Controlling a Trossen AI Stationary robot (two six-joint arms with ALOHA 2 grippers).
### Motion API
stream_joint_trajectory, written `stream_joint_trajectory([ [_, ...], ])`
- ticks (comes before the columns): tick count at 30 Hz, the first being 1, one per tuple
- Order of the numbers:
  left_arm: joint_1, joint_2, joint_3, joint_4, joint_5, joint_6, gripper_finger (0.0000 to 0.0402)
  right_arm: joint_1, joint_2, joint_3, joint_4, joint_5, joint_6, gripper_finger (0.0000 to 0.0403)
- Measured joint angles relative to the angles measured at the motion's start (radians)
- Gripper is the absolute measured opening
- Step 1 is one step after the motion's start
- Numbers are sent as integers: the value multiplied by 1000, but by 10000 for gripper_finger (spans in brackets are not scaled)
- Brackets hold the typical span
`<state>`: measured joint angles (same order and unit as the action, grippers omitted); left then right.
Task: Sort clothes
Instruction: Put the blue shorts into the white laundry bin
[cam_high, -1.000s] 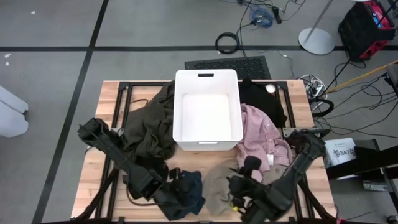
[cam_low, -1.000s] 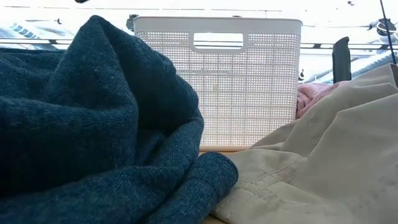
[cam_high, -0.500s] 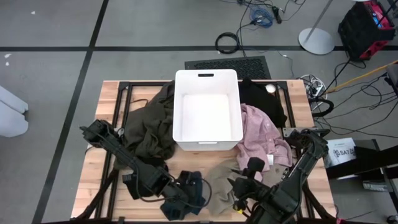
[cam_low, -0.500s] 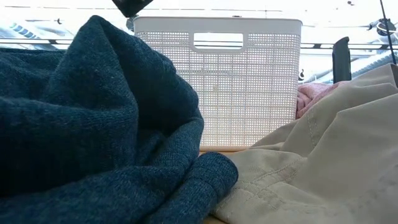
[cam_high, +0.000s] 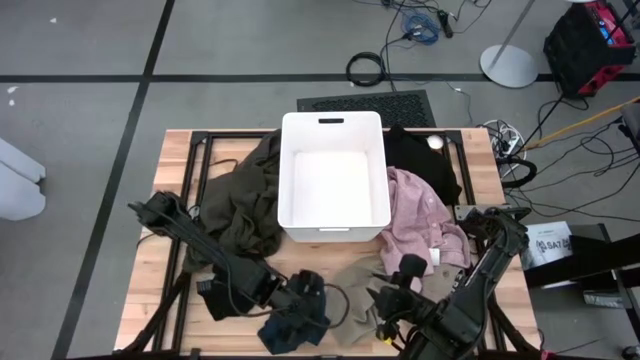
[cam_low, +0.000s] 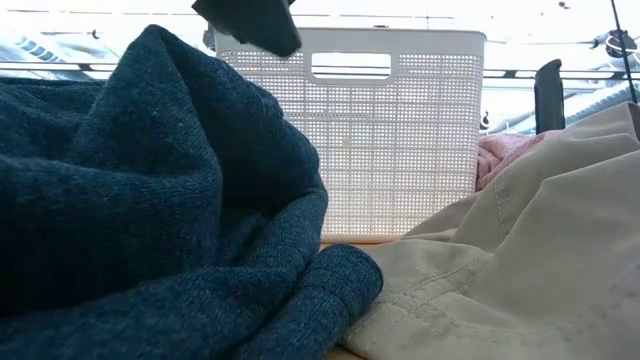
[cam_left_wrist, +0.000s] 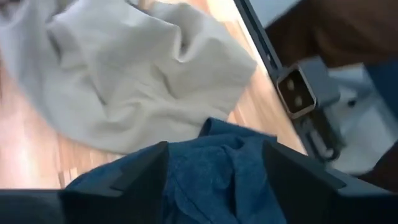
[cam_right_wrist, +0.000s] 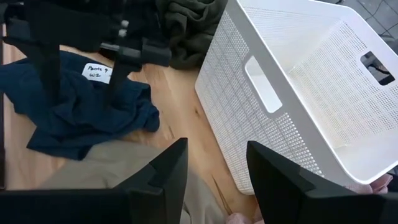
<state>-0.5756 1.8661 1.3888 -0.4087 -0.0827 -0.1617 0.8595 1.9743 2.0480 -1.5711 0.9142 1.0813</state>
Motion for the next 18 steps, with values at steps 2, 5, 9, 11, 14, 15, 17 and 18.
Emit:
stream_joint_trajectory([
  [2, -8, 18, 0, 5, 3, 53, 300, 4, 0, 0, 0, 0, 0, 150],
  [5, -25, 56, 0, 7, 5, 185, 316, 7, 0, 0, 0, 0, 0, 150],
  [9, -35, 125, 15, -6, 4, 273, 320, 6, 0, 0, 0, 0, 0, 150],
  [11, -33, 166, 36, -32, 4, 275, 321, 6, 0, 0, 0, 0, -1, 150],
  [14, -25, 222, 60, -77, 13, 290, 321, 6, 0, 0, 0, 0, -2, 150],
  [15, -21, 236, 70, -89, 20, 297, 321, 6, 0, 0, 0, 0, -2, 150],
  [17, -16, 266, 83, -109, 37, 299, 321, 6, 0, 0, 0, 0, -3, 150],
  [18, -11, 280, 85, -110, 53, 298, 321, 6, 0, 0, 0, 0, -3, 150],
])
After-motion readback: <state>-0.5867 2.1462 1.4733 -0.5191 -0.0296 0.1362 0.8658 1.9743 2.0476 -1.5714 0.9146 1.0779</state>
